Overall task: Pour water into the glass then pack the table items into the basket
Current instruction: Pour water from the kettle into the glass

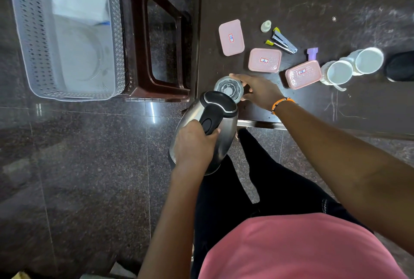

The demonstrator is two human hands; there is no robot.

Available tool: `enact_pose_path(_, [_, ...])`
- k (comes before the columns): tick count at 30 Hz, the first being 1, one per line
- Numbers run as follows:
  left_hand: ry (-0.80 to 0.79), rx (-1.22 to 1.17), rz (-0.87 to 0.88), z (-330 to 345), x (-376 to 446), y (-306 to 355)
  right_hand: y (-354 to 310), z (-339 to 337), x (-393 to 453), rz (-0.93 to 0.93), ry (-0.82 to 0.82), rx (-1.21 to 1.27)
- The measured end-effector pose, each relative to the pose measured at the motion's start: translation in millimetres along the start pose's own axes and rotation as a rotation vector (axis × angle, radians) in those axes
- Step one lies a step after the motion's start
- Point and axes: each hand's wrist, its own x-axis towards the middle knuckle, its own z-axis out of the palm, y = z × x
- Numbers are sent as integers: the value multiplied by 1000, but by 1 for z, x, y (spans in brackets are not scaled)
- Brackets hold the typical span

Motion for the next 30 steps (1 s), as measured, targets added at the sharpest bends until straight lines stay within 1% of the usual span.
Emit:
enact_pose_path(6, [1, 5, -6, 0, -1, 0, 0, -1, 0, -17, 7, 1])
enact_pose_path(18, [-19, -59, -11, -1, -1, -1, 0, -1, 1, -31, 0, -9])
enact_pose_path(30, [-12, -57, -11, 1, 1, -1, 0, -1, 2, -21, 4, 5])
